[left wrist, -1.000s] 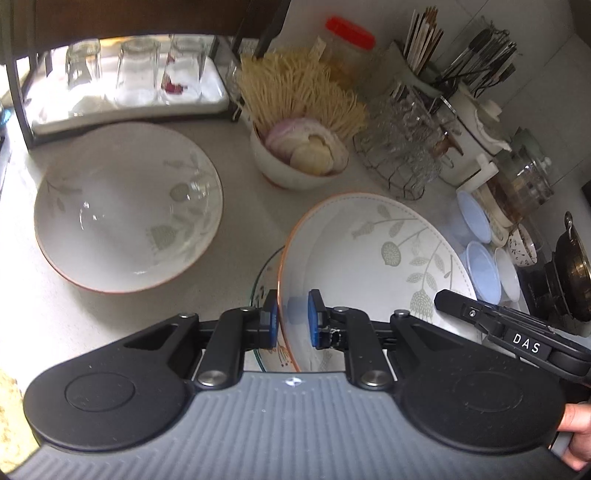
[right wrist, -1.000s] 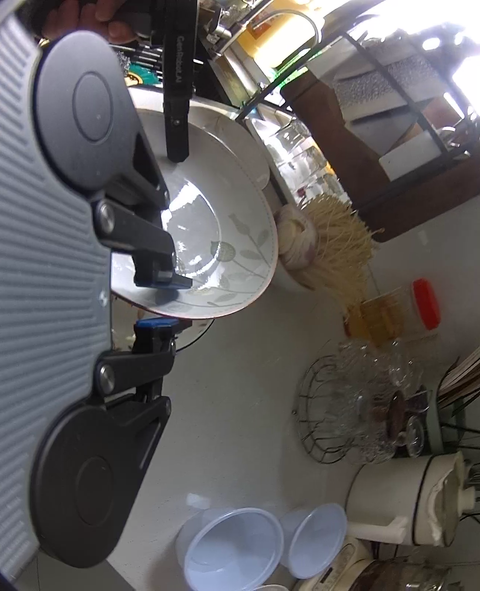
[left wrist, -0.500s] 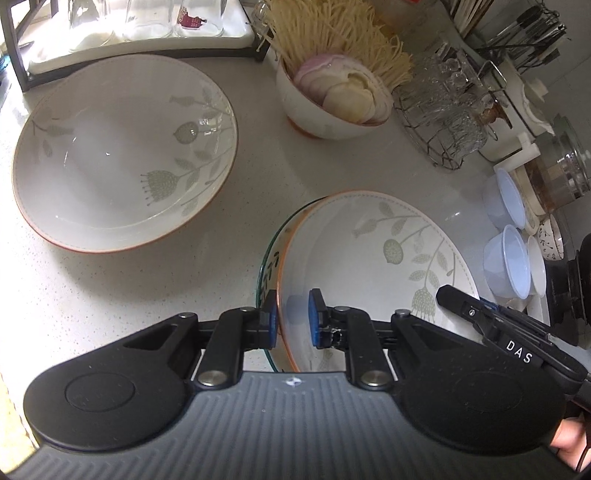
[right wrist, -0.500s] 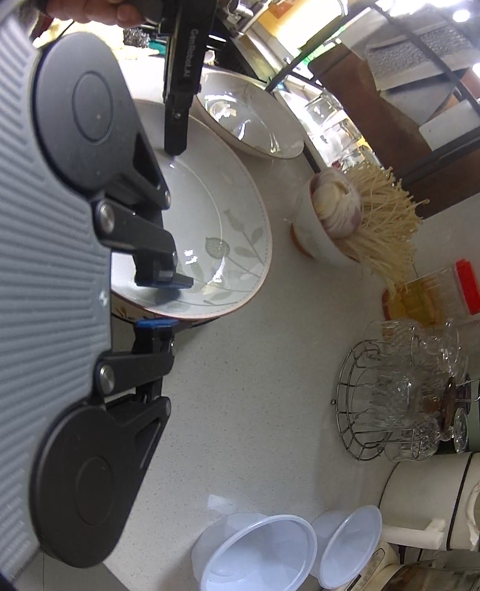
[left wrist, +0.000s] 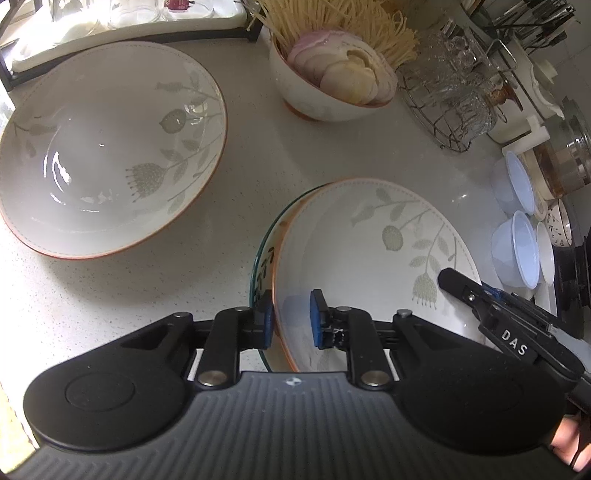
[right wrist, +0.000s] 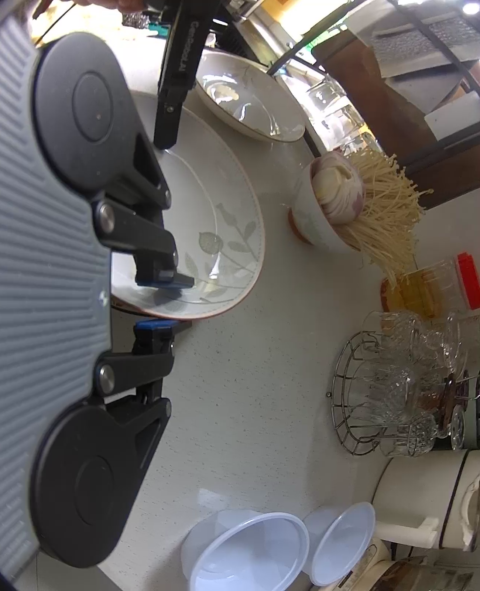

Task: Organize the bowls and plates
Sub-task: 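Lower the white plate onto the floral plate and open both grippers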

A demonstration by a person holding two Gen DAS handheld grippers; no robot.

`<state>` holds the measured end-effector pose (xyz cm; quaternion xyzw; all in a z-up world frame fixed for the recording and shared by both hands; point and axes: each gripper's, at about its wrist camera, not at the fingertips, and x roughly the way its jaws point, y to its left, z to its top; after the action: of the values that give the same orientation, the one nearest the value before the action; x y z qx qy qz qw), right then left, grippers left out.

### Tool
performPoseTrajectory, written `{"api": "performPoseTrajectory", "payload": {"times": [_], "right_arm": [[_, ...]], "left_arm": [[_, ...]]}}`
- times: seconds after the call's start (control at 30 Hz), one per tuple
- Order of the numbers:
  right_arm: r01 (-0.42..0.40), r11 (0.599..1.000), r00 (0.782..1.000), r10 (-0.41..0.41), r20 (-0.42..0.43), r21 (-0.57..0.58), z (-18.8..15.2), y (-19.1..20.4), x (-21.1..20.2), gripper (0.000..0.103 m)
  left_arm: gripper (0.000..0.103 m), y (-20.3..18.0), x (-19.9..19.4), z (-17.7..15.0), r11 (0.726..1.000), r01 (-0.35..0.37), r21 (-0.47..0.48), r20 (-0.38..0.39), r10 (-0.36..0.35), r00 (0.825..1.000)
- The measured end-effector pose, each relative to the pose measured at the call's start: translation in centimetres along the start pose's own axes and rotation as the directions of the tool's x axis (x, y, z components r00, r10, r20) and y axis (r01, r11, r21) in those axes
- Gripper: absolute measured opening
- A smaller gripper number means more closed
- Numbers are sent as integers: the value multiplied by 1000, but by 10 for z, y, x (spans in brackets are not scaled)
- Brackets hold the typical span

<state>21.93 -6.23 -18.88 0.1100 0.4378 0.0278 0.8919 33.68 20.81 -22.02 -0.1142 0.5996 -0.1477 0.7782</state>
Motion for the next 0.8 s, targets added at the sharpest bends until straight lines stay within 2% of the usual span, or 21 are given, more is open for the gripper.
{"api": "performPoseTrajectory", "payload": {"times": [0.3,0.53,0.6,0.8], "right_arm": [[-11,999,1000,12,-9,36,-1,-5,7,25],[-26,998,999,28,-32,51,0,-3,14,26],[-18,999,999,19,-32,43,1,-1,14,26],[-9,999,999,10,-32,45,2,0,15,26]], "left_arm": [[22,-3,5,8,1000,3,6,-20,-3,1000],[23,8,-2,11,999,27,-43,-37,-28,999],[25,11,-5,11,998,35,-44,-45,-37,998],[40,12,-17,7,997,66,-52,-40,-68,997]]}}
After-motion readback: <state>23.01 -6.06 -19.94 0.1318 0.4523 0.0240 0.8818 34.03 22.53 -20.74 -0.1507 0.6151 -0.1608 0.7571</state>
